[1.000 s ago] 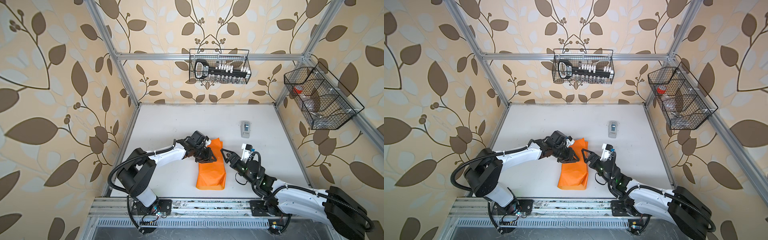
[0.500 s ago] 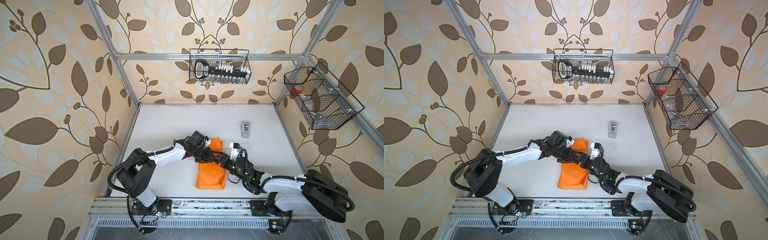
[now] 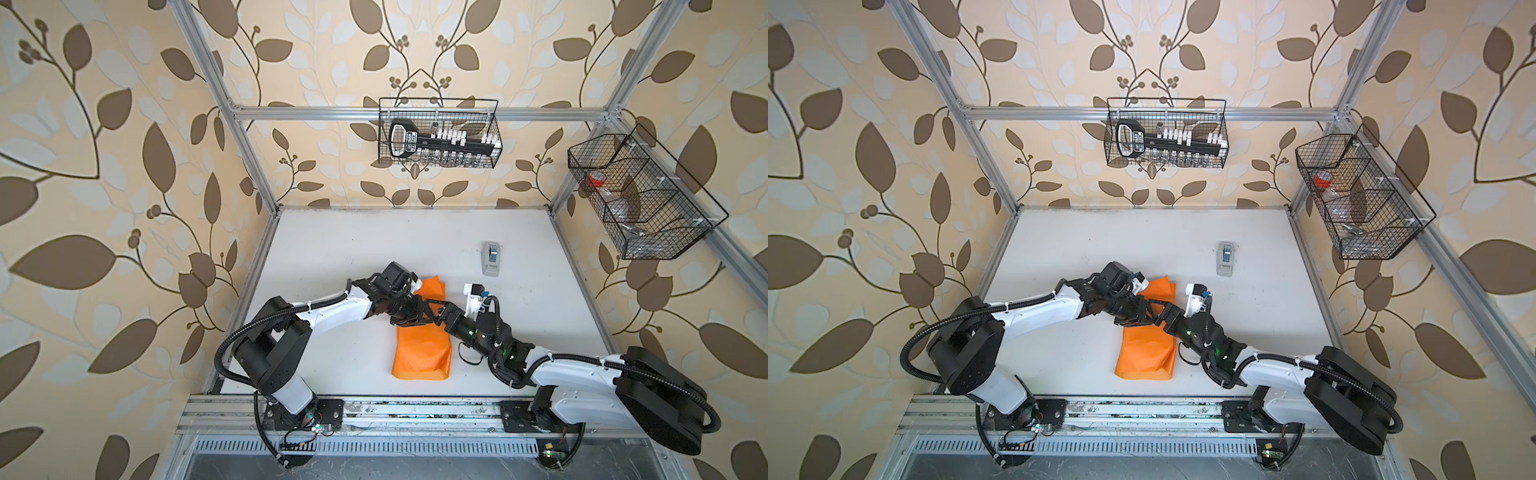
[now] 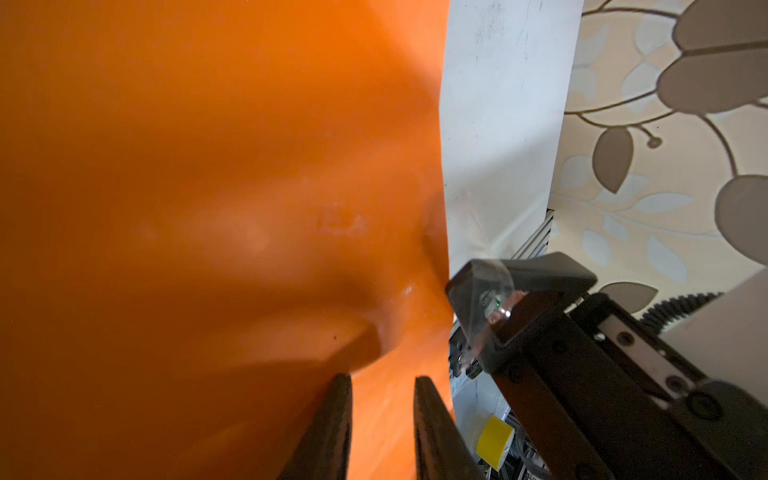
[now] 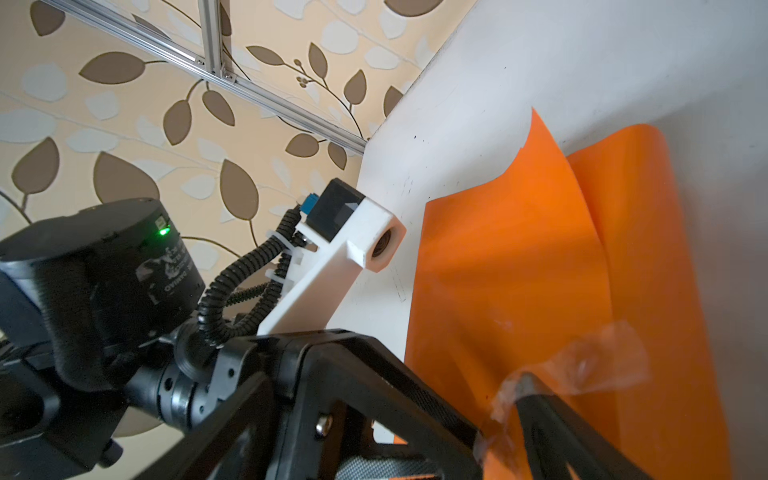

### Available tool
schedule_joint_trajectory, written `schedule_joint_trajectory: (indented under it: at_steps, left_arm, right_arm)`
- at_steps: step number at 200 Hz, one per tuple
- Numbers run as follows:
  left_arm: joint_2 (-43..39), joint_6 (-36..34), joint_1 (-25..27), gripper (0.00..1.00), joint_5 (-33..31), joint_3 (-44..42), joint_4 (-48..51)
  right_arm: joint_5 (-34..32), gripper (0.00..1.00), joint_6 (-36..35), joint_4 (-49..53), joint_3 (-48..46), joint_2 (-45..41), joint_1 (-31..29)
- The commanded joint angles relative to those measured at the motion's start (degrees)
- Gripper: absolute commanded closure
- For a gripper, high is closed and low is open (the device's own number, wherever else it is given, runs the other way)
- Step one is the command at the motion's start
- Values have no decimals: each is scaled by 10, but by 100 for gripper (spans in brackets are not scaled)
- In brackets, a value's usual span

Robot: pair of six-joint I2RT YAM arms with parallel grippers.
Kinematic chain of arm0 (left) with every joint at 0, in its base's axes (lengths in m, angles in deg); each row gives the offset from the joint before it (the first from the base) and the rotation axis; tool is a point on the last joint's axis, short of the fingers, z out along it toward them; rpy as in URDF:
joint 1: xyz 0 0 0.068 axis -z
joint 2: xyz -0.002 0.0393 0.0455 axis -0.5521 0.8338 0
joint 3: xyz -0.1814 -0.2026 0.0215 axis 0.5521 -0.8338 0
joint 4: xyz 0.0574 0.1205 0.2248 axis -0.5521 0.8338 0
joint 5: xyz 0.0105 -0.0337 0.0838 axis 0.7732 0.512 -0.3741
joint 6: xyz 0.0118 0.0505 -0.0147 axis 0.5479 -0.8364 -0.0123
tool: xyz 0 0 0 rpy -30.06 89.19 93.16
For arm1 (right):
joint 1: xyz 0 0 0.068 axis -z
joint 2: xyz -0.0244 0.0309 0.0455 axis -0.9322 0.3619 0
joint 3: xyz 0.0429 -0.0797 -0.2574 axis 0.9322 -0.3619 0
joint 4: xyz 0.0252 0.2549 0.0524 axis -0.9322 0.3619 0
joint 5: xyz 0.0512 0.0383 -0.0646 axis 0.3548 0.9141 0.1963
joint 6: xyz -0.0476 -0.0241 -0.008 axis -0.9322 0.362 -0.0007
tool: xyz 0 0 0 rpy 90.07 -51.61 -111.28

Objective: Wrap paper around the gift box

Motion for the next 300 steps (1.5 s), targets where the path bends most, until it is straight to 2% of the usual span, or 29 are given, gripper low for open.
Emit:
schedule_joint_trajectory:
  at_steps: [1, 110, 256, 300]
  left_arm:
    - [4, 5, 2, 71, -32, -14, 60]
    - [28, 38, 2, 71, -8, 0, 14]
    - [22, 164, 0, 74, 17, -68, -217]
    - [39, 169, -1, 74, 16, -72, -225]
  right_arm:
    - [13, 8, 0, 4, -1, 9, 5]
    - [16, 8, -2, 1, -3, 40, 7]
    - [11, 8, 4, -3, -12, 39, 7]
    - [10, 8, 8, -10, -15, 40, 5]
